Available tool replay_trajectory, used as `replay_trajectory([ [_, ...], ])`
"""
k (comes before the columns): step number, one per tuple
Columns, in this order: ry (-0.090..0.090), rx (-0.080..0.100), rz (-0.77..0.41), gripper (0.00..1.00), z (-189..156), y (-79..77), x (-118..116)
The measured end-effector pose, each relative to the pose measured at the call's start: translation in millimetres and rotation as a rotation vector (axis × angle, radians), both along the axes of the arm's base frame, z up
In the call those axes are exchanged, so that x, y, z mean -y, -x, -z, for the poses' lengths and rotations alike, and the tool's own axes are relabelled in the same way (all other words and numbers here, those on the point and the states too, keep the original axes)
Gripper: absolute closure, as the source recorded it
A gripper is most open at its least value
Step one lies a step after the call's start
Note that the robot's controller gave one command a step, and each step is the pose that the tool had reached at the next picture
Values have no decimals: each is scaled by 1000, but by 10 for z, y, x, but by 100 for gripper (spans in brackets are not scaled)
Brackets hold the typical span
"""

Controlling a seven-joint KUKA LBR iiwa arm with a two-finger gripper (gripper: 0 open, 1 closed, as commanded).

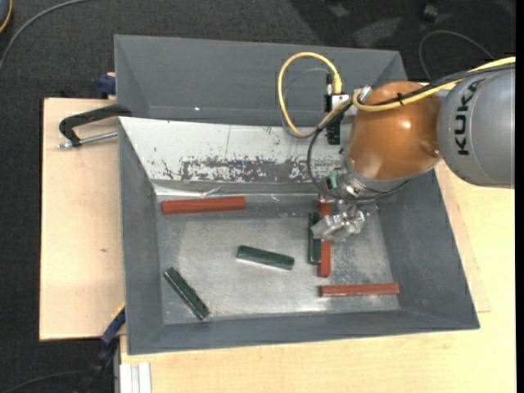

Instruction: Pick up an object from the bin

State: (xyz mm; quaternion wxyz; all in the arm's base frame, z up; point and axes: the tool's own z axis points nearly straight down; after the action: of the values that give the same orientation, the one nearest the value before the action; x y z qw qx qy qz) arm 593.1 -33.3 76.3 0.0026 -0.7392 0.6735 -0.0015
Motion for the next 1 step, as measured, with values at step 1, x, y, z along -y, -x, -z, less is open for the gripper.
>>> replay_trajectory([
  [1,-1,-3,0,0,14,9,-1],
])
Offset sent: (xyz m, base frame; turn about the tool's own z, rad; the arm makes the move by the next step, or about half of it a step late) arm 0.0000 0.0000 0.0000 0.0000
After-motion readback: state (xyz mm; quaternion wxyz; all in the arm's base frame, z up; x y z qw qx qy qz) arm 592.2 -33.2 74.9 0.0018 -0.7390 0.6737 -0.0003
